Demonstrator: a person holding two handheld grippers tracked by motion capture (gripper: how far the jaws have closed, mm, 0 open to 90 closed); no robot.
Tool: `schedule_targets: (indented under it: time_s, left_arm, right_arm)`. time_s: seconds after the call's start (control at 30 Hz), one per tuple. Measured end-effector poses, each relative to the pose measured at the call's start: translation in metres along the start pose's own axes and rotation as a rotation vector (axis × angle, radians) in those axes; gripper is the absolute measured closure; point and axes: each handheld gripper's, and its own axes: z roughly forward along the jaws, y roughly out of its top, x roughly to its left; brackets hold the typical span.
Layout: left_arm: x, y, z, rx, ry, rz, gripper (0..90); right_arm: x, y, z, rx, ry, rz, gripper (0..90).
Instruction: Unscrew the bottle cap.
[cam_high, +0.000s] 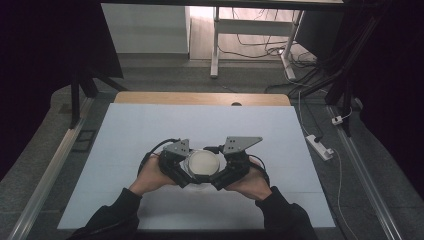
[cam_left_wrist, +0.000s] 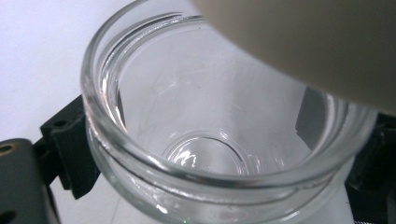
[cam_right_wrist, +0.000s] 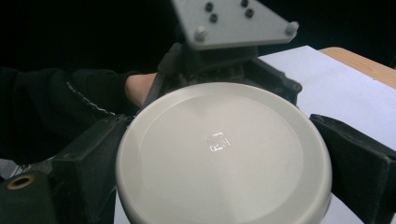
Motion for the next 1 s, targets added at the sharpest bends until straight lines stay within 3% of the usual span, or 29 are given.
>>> schedule_targets:
  time_s: [0.43, 1.0]
  left_arm:
    - [0.016, 0.0, -0.006, -0.011, 0.093, -0.071, 7.4]
    - [0.039, 0.009, -0.007, -0.045, 0.168, -0.098, 7.4]
  right_arm:
    - [0.005, -0.002, -0.005, -0.002, -0.044, -0.006, 7.9]
    - [0.015, -0.013, -0.006, -0.006, -0.088, -0.005, 7.9]
